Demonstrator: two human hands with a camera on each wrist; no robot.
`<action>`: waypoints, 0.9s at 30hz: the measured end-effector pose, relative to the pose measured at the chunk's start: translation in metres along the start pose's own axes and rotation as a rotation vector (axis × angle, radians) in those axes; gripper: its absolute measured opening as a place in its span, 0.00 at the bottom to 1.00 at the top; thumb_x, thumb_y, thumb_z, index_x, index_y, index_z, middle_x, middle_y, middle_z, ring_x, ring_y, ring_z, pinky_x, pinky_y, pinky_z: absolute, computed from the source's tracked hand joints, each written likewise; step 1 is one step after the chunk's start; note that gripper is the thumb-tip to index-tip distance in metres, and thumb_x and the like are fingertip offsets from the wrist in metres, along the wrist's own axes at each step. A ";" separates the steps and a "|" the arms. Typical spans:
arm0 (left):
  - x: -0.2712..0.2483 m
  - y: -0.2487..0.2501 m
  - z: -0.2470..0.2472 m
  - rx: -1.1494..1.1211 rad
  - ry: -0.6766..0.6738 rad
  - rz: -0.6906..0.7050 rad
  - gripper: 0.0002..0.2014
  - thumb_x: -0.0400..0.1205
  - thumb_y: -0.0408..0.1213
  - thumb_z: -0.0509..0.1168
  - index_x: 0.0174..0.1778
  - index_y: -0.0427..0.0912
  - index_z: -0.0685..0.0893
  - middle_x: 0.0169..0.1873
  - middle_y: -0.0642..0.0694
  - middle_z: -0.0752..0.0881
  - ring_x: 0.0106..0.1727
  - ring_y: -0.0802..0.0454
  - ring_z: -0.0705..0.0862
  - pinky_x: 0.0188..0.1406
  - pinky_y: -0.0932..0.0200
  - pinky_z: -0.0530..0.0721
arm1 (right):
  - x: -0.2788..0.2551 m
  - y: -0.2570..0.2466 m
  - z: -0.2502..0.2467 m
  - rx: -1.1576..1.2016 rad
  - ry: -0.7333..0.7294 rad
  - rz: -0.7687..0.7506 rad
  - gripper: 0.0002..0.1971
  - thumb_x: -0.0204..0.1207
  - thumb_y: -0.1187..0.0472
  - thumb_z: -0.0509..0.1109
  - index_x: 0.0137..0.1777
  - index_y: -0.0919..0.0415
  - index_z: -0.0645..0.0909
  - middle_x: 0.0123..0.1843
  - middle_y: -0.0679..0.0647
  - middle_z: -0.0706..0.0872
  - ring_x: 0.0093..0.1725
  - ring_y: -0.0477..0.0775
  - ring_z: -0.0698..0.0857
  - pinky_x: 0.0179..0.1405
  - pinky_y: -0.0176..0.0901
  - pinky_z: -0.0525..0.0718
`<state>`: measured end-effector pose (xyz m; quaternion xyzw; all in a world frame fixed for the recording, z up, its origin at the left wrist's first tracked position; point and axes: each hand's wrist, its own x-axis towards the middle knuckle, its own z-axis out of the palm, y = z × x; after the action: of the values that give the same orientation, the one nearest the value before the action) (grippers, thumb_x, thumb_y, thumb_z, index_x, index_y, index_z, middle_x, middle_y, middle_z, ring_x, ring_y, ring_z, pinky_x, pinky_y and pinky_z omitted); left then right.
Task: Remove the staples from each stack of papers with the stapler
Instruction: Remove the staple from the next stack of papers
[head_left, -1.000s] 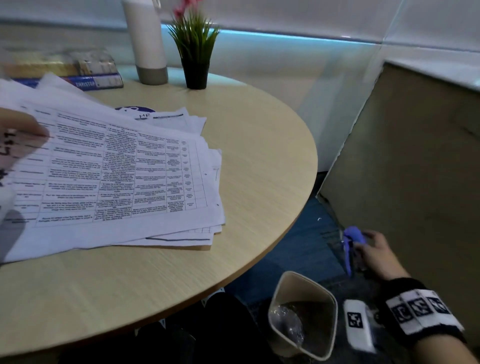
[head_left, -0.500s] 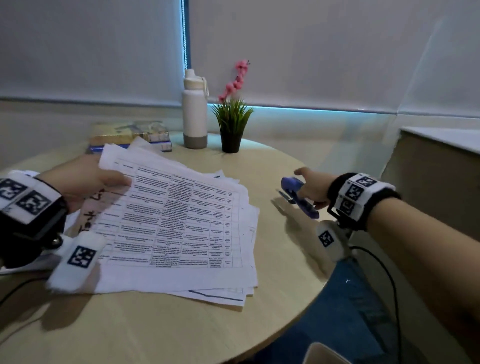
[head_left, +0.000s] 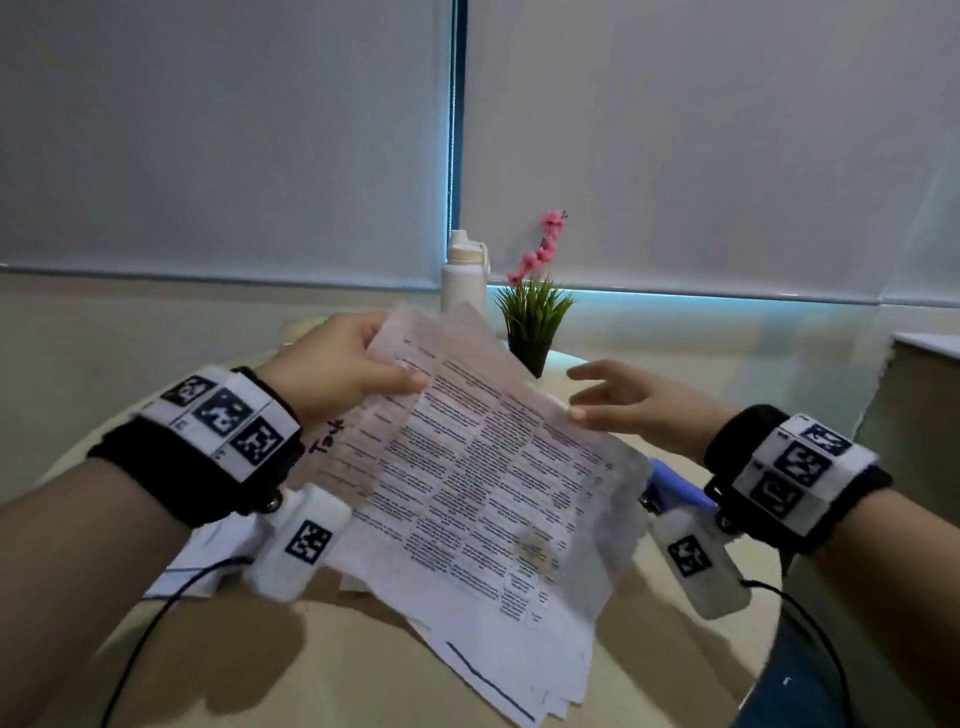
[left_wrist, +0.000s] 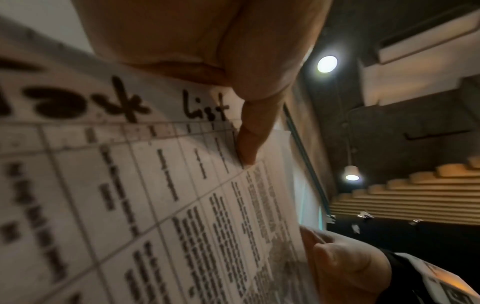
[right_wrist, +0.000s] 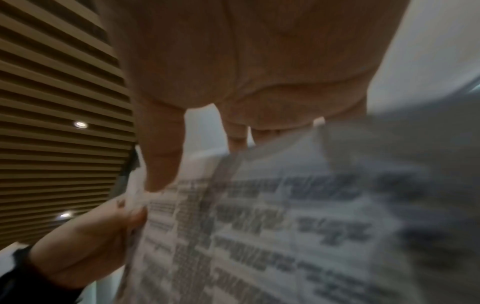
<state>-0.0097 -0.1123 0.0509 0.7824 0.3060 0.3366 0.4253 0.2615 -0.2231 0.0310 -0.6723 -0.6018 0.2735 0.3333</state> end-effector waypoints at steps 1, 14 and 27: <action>0.000 0.011 0.003 0.008 -0.014 0.047 0.11 0.73 0.27 0.74 0.49 0.44 0.87 0.42 0.45 0.93 0.44 0.44 0.92 0.48 0.44 0.89 | -0.002 -0.009 0.003 0.074 -0.068 -0.058 0.35 0.55 0.42 0.81 0.63 0.52 0.77 0.58 0.56 0.88 0.57 0.57 0.87 0.62 0.52 0.82; 0.000 0.008 0.023 -0.357 0.129 0.032 0.37 0.68 0.38 0.79 0.73 0.38 0.72 0.62 0.42 0.85 0.62 0.44 0.85 0.63 0.44 0.83 | -0.029 0.009 0.007 0.749 0.359 -0.315 0.32 0.34 0.45 0.88 0.40 0.60 0.90 0.41 0.58 0.92 0.39 0.54 0.91 0.35 0.42 0.88; -0.009 0.029 0.058 -0.525 0.064 0.179 0.21 0.75 0.33 0.72 0.64 0.33 0.82 0.56 0.37 0.89 0.57 0.40 0.88 0.62 0.38 0.83 | -0.064 0.004 0.005 0.705 0.449 -0.310 0.42 0.46 0.42 0.85 0.60 0.62 0.81 0.52 0.60 0.90 0.51 0.60 0.90 0.42 0.47 0.88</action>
<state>0.0365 -0.1585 0.0496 0.6583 0.1512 0.4653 0.5720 0.2520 -0.2866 0.0221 -0.4622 -0.4782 0.2559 0.7016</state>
